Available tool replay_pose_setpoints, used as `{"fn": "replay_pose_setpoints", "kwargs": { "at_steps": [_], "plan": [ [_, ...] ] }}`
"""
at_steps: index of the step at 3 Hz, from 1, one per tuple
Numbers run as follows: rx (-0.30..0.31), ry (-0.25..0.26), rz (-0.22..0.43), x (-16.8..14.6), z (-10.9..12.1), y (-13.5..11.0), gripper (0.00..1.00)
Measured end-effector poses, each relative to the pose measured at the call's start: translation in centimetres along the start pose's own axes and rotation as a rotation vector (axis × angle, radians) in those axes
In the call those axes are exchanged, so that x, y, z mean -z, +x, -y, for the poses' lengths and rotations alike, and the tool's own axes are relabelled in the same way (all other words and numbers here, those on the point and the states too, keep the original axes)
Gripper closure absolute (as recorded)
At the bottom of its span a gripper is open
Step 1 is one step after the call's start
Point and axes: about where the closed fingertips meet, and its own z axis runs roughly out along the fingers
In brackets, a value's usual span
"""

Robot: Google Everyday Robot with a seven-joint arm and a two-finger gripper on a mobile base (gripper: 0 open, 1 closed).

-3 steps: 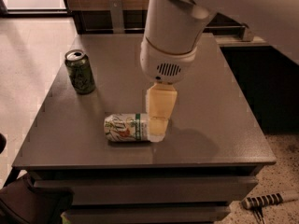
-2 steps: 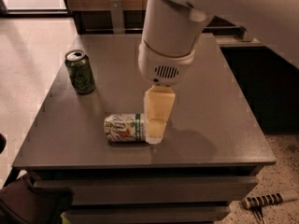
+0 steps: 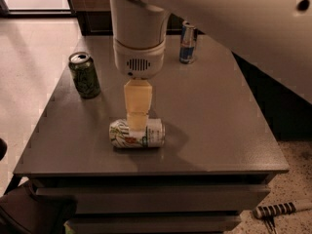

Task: Place 7up can upright

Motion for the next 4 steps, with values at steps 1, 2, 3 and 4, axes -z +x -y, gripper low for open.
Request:
{"fn": "replay_pose_setpoints", "kwargs": {
  "at_steps": [1, 2, 3, 4],
  "plan": [
    [0.023, -0.031, -0.035, -2.0, 1.3, -3.0, 0.0],
    [0.024, -0.06, -0.034, -4.0, 1.2, -4.0, 0.0],
    [-0.009, -0.083, 0.0, -5.7, 0.1, -1.6, 0.0],
    [-0.039, -0.081, 0.014, -5.9, -0.5, 0.3, 0.0]
  ]
}}
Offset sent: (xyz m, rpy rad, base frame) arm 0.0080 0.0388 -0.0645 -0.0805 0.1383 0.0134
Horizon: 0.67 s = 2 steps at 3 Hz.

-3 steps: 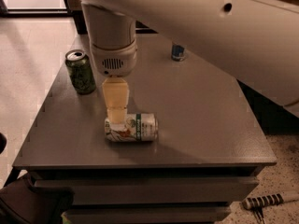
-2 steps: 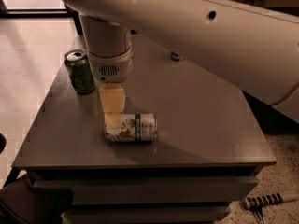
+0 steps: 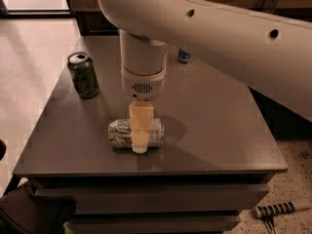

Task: Place 7up can upright

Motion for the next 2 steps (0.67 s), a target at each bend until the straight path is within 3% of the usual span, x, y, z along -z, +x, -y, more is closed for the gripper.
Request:
{"fn": "replay_pose_setpoints", "kwargs": {
  "at_steps": [2],
  "plan": [
    [0.004, -0.009, 0.03, -1.6, -1.0, -0.4, 0.0]
  ]
}}
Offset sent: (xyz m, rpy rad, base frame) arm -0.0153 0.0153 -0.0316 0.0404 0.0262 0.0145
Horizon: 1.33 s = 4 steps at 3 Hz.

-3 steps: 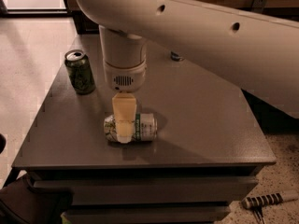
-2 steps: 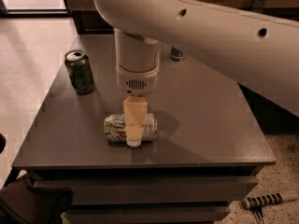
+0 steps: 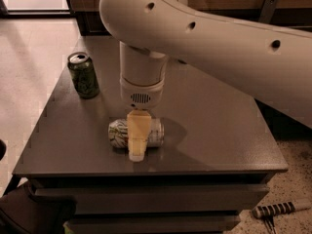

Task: Place 7up can upright

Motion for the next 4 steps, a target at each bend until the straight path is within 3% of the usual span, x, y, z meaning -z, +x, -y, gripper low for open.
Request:
{"fn": "replay_pose_setpoints", "kwargs": {
  "at_steps": [1, 2, 3, 4],
  "plan": [
    [0.002, 0.0, 0.003, -0.23, -0.09, -0.16, 0.1],
    [0.003, 0.003, 0.004, -0.24, -0.11, -0.21, 0.34],
    [0.004, 0.006, 0.005, -0.24, -0.13, -0.27, 0.65],
    [0.004, 0.008, 0.006, -0.24, -0.14, -0.31, 0.88]
  ]
}}
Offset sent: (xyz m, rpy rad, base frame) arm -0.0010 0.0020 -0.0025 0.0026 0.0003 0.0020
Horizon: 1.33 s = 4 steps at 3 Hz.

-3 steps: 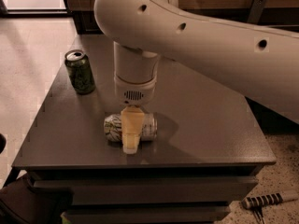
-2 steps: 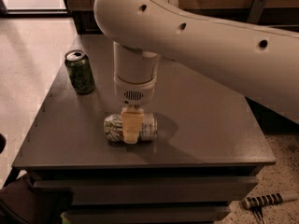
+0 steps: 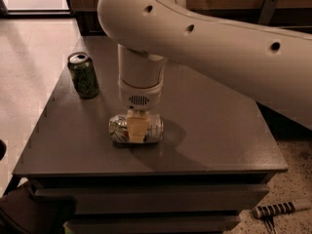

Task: Place 7up can upright

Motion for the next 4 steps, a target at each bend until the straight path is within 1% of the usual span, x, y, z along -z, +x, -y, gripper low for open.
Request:
{"fn": "replay_pose_setpoints", "kwargs": {
  "at_steps": [1, 2, 3, 4],
  "plan": [
    [0.001, 0.002, 0.001, 0.0, 0.0, 0.0, 1.0],
    [0.002, 0.003, 0.01, 0.2, 0.1, 0.0, 1.0],
    [0.018, 0.013, 0.107, 2.8, 0.8, 0.9, 1.0],
    [0.027, 0.054, 0.268, 6.8, 2.4, 2.5, 1.0]
  ]
}}
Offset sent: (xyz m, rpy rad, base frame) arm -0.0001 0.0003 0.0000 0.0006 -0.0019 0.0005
